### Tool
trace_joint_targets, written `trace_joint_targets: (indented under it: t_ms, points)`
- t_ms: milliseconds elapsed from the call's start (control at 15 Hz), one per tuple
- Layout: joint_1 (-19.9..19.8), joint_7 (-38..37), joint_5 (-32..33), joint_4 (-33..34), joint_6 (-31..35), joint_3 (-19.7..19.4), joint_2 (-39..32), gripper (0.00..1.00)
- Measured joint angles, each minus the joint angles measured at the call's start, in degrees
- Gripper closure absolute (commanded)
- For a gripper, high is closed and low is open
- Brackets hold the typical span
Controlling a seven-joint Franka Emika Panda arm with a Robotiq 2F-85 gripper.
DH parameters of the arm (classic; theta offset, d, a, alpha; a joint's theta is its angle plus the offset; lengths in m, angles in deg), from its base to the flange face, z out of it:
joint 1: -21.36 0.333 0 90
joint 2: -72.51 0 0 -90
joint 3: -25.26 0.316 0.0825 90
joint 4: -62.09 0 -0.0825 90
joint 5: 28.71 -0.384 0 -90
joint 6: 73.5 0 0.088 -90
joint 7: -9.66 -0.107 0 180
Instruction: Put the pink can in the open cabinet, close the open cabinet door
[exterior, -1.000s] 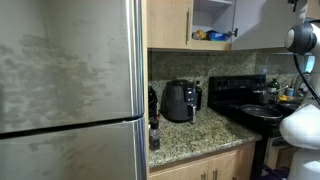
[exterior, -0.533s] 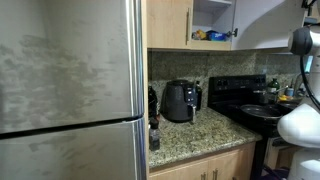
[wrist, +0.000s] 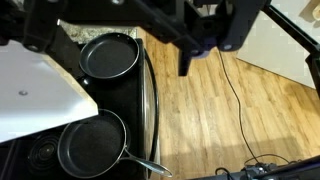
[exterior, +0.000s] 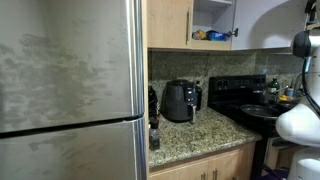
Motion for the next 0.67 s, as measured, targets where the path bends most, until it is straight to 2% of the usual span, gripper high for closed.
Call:
trace_joint_targets:
  t_ms: [467, 667]
  points:
    - [-11.6, -11.7, -5.1, -0.4, 12.1, 0.4, 0.2, 0.0]
    - [-14.6, -14.0, -14.3, -2.6, 15.0, 3.6, 0.1, 0.0]
